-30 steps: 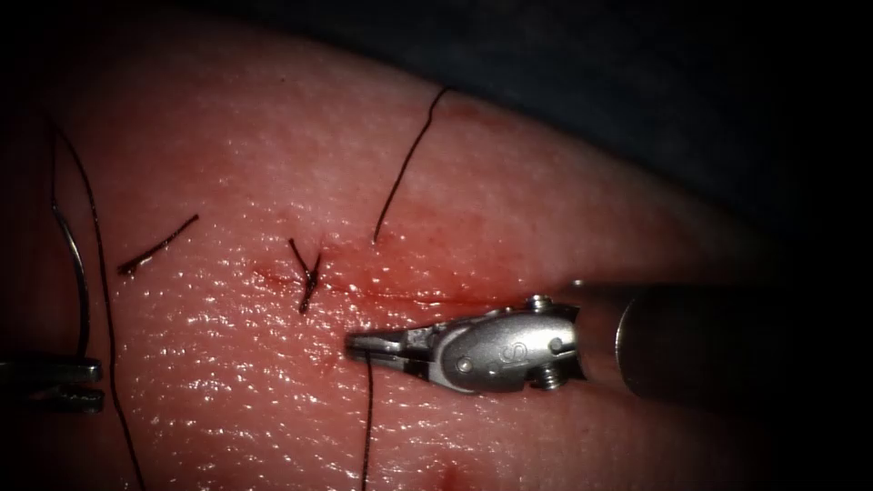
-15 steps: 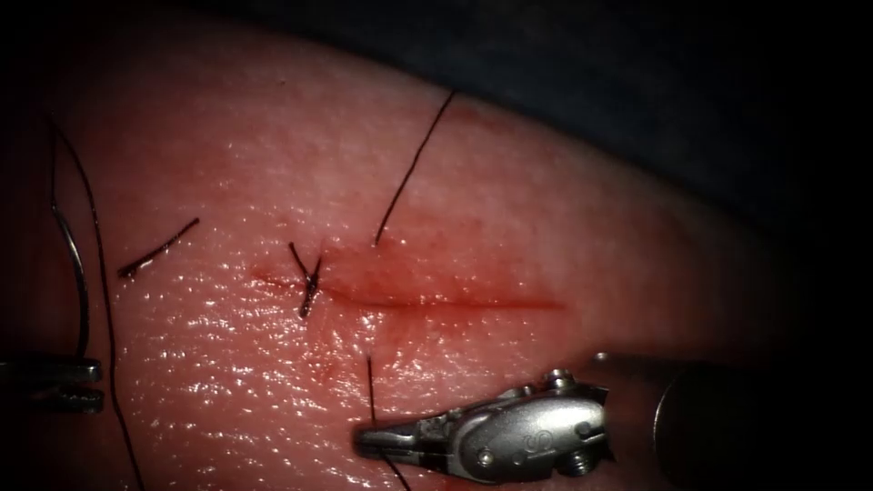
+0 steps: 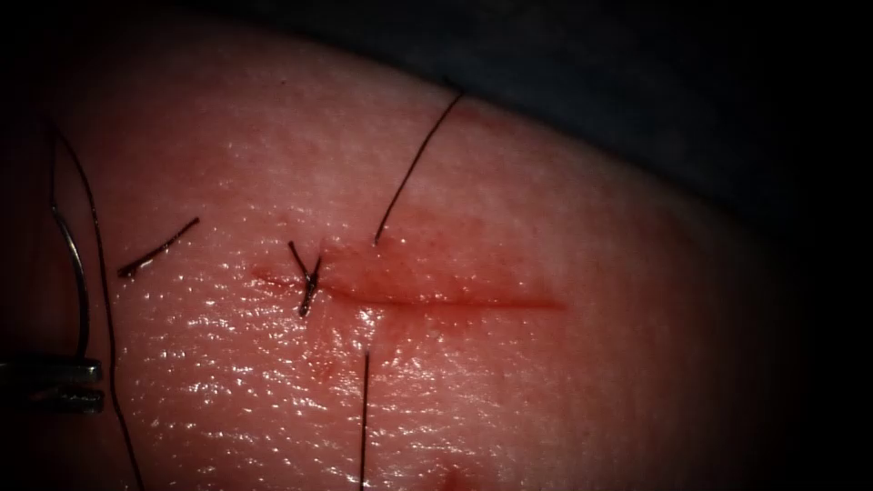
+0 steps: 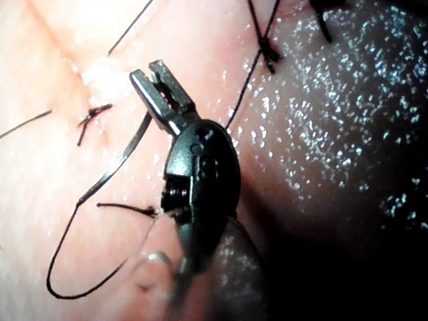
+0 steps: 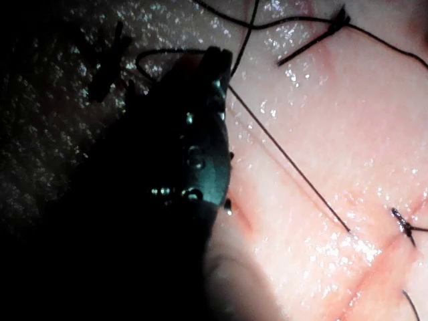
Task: Wound Closure
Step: Grasp the suture with the right tool and pull it away from the wound until a tail remains.
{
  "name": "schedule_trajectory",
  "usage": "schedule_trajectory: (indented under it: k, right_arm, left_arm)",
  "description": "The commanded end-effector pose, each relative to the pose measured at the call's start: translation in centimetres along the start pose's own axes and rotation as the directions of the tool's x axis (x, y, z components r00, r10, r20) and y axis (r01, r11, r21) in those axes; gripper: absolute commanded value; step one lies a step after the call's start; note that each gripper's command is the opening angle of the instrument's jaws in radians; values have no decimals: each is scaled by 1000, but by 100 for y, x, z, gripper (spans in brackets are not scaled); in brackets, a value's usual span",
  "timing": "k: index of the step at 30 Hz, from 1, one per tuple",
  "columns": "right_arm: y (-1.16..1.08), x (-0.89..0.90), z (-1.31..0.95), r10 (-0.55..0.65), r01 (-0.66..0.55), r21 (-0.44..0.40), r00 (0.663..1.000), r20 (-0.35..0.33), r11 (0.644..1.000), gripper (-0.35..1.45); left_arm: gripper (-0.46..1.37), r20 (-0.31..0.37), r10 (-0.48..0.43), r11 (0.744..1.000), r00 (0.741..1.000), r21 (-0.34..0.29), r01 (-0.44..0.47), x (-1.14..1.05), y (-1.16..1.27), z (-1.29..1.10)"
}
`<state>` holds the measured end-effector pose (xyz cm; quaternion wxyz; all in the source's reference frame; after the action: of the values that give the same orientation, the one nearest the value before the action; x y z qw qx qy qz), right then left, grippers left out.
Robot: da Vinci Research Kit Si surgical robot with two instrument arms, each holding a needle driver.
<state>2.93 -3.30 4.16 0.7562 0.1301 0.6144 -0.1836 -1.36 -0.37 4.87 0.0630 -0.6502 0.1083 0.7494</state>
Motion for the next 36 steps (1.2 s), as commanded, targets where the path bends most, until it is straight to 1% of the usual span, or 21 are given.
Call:
schedule_trajectory:
  k: [1, 4, 6, 9, 13, 14, 15, 16, 17, 18, 19, 20, 23, 26, 28, 29, 31, 34, 36]
  right_arm:
    - [-3, 3, 1, 14, -14, 25, 1000, -2, 1000, -35]
    - [-20, 17, 8, 64, -62, 82, 997, -30, 995, -35]
    - [-27, 21, 11, 84, -78, 110, 996, -43, 991, -35]
    - [-33, 21, 12, 96, -86, 134, 993, -71, 987, -35]
    - [-32, 16, 9, 123, -113, 126, 990, -75, 986, -35]
    - [-29, 14, 6, 130, -124, 96, 989, -65, 988, 6]
    - [-26, 12, 3, 135, -130, 67, 989, -61, 989, 57]
    - [-22, 11, 0, 140, -139, 29, 988, -58, 990, 98]
    - [-18, 9, -3, 147, -149, -13, 987, -61, 989, 119]
    - [-12, 7, -8, 159, -164, -68, 985, -67, 984, 134]
    - [-8, 5, -13, 170, -177, -112, 983, -69, 978, 141]
    - [-2, 3, -20, 186, -196, -155, 980, -71, 968, 144]
    - [5, 0, -36, 189, -196, -194, 980, -59, 961, 144]
    - [9, -1, -61, 187, -191, -226, 981, -41, 955, 144]
    - [7, 0, -76, 184, -188, -240, 982, -38, 952, 144]
    - [6, 0, -78, 186, -189, -241, 982, -37, 952, 144]
    - [2, 2, -95, 180, -185, -257, 983, -42, 949, 144]
    - [-6, 7, -125, 183, -188, -279, 982, -46, 942, 143]
    - [-9, 9, -139, 185, -192, -293, 981, -50, 937, 143]
  left_arm:
    - [-35, 0, 0, 1000, 1000, -4, 0, 0, 0, 0]
    - [-35, 0, 0, 1000, 1000, -4, 0, 0, 0, 0]
    - [-35, 0, -1, 1000, 1000, -4, 1, 1, 0, 0]
    - [-35, 0, -2, 1000, 1000, -4, 2, 2, 0, 0]
    - [-35, 0, -2, 1000, 1000, -3, 2, 2, 0, 1]
    - [-35, 0, -2, 1000, 1000, -3, 2, 2, 0, 1]
    - [-35, 0, -2, 1000, 1000, -3, 2, 2, 0, 1]
    - [-35, 0, -2, 1000, 1000, -3, 2, 2, 0, 1]
    - [-35, 0, -2, 1000, 1000, -3, 2, 2, 0, 1]
    - [-35, 0, -2, 1000, 1000, -3, 2, 2, 0, 1]
    - [-35, 0, -1, 1000, 1000, -4, 1, 2, 0, 1]
    - [-35, 0, -1, 1000, 1000, -3, 1, 1, 0, 1]
    - [-35, 0, -1, 1000, 1000, -3, 1, 1, 0, 1]
    - [-35, 0, -1, 1000, 1000, -4, 1, 2, 0, 1]
    - [-35, 0, -1, 1000, 1000, -4, 1, 1, 0, 1]
    - [-35, 0, -1, 1000, 1000, -4, 1, 1, 0, 1]
    - [-35, 0, -1, 1000, 1000, -3, 1, 1, 0, 1]
    - [-35, 0, -1, 1000, 1000, -3, 1, 1, 0, 1]
    - [-35, 0, -1, 1000, 1000, -3, 1, 1, 0, 2]
